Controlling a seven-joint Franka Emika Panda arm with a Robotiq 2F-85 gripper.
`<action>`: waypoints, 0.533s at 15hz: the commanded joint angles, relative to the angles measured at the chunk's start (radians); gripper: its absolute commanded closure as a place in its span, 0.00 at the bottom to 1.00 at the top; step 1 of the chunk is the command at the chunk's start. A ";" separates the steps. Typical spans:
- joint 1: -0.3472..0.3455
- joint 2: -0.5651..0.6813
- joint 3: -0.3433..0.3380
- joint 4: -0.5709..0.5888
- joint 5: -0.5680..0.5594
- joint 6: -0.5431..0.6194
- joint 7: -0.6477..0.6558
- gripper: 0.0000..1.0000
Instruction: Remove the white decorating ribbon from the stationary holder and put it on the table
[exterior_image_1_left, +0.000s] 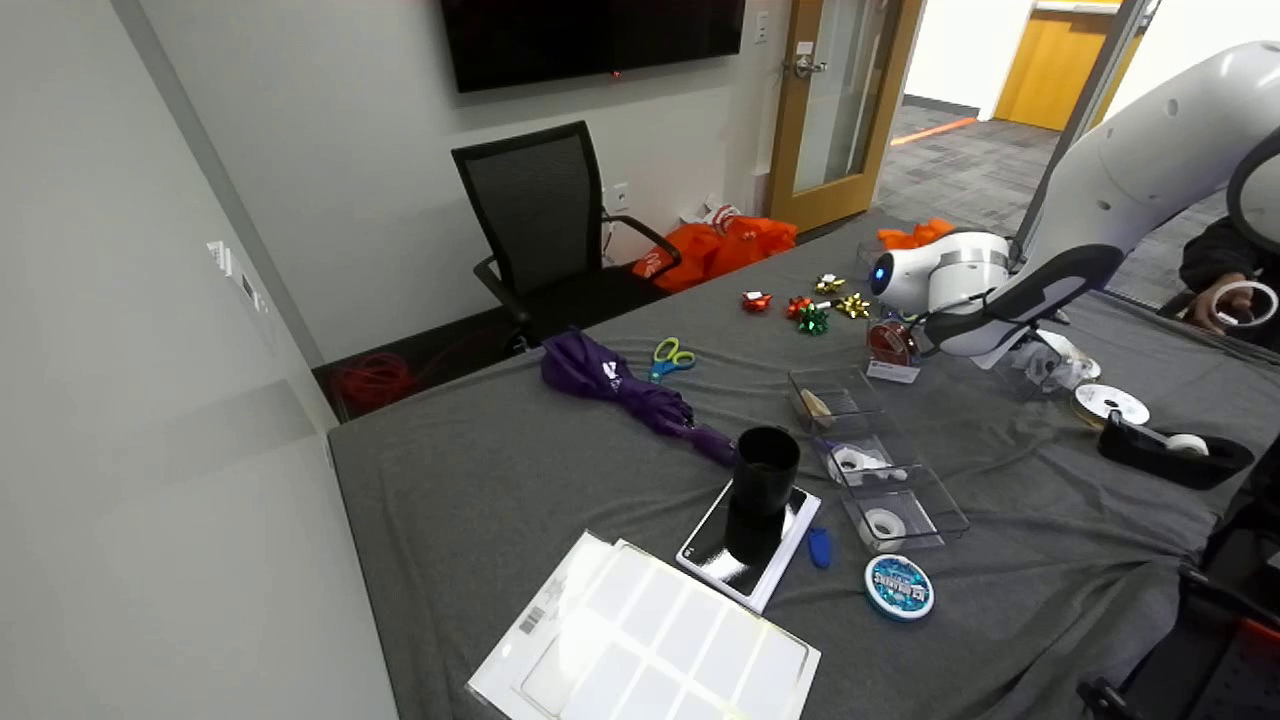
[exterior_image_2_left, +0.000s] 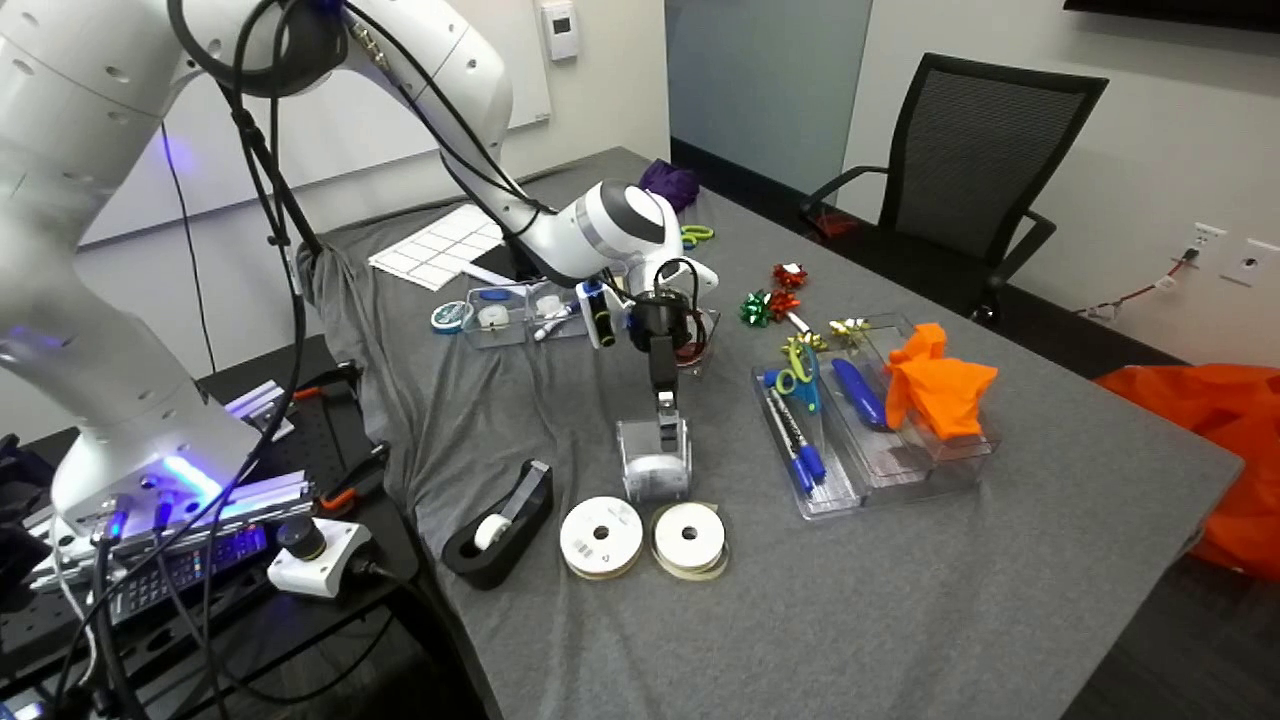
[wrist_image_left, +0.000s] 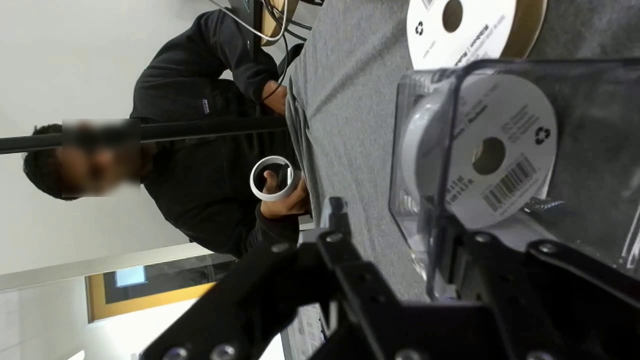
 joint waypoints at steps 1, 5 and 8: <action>-0.017 -0.022 0.013 -0.014 -0.008 0.014 -0.032 0.28; -0.016 -0.086 0.018 -0.091 -0.043 0.081 -0.035 0.02; -0.023 -0.171 0.027 -0.188 -0.087 0.194 -0.041 0.00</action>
